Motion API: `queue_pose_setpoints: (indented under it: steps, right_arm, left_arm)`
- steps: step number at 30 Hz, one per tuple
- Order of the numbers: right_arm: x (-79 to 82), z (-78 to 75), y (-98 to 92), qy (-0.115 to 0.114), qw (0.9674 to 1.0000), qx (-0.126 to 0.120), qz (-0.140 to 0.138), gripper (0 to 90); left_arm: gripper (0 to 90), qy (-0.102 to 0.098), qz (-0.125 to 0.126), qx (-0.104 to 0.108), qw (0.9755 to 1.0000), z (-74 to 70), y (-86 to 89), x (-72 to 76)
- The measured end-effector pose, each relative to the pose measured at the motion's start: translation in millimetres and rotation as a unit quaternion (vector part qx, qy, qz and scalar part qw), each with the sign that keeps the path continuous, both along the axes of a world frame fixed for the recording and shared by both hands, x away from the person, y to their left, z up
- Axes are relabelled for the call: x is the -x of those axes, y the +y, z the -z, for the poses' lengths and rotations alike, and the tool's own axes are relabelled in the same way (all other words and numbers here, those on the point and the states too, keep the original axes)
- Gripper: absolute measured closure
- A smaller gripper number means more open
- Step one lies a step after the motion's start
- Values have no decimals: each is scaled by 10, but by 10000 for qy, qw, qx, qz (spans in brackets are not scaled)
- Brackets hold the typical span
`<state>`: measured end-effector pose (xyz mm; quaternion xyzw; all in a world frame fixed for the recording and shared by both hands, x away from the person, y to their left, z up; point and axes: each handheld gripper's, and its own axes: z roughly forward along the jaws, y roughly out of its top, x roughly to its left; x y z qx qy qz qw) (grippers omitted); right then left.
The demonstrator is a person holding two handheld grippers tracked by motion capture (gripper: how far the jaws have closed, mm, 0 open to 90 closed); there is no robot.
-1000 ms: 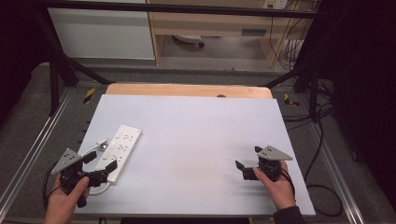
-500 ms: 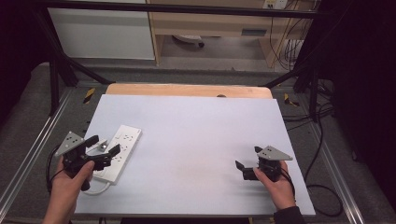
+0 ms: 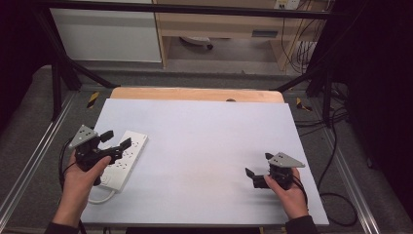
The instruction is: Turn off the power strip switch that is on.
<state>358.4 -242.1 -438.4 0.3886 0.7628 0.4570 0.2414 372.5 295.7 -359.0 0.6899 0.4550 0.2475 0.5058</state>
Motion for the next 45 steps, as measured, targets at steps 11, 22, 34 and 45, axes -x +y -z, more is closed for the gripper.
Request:
queue_pose_setpoints:
  steps: [11,22,34,45]
  right_arm:
    - [3,-4,6,-5,10000,7,-17,43]
    - [3,-5,12,2,10000,12,-31,43]
    - [0,-1,15,7,10000,26,-32,43]
    - [6,-5,14,2,10000,28,-35,43]
  left_arm:
    - [474,138,-68,-26,9999,126,36,-64]
    - [740,312,-212,98,9992,245,207,-114]
    - [899,566,-407,68,9975,378,359,-255]
    - [900,880,-478,-138,9949,496,381,-317]
